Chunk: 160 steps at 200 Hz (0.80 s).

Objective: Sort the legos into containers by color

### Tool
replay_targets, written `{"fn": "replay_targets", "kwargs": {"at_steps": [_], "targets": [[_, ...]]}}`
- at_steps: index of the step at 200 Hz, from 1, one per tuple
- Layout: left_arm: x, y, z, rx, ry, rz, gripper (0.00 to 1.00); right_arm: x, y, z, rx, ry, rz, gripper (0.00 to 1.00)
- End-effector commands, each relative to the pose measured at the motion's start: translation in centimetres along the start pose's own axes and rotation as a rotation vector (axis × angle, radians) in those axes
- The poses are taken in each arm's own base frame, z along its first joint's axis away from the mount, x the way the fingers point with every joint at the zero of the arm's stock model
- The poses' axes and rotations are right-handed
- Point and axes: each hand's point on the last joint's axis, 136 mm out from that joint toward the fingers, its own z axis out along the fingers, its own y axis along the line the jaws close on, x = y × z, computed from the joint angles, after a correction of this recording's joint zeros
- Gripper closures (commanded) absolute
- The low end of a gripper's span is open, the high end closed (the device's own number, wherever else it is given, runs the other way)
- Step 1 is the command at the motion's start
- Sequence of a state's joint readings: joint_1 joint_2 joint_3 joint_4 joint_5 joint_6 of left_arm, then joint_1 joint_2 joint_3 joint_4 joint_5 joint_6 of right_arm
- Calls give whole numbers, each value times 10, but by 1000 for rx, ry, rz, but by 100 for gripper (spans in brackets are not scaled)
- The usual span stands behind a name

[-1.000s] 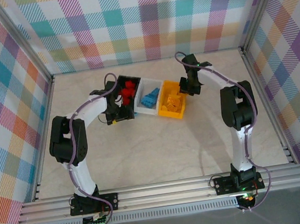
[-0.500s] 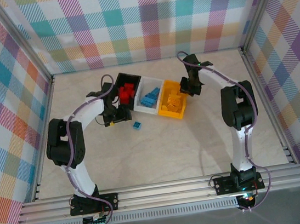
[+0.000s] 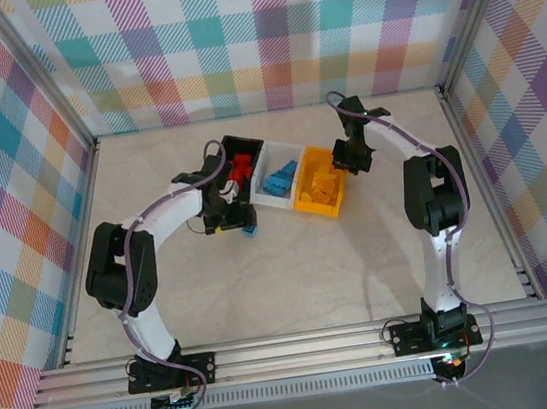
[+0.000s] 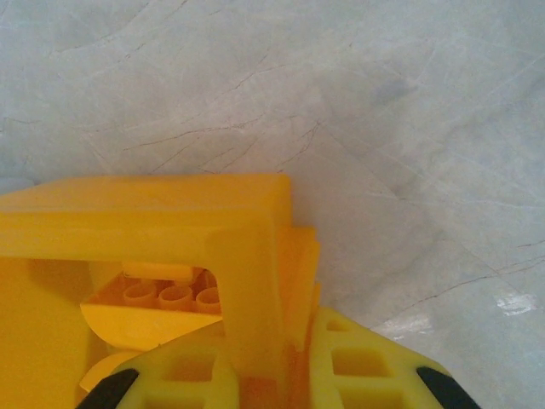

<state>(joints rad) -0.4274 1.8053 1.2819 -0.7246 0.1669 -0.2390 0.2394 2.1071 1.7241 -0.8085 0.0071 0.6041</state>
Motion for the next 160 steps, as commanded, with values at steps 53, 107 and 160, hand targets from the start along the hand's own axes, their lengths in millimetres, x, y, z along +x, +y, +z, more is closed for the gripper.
{"fn": "replay_targets", "kwargs": {"at_steps": [53, 107, 160], "targets": [[-17, -11, 30, -13, 40, 106, 21, 7, 14, -33, -109, -7, -73, 45], [-17, -19, 43, -8, 67, 130, 29, 16, 6, -63, -116, -57, -86, 40], [2, -19, 47, -21, 95, 116, 35, 27, -2, -77, -119, -75, -87, 39]]}}
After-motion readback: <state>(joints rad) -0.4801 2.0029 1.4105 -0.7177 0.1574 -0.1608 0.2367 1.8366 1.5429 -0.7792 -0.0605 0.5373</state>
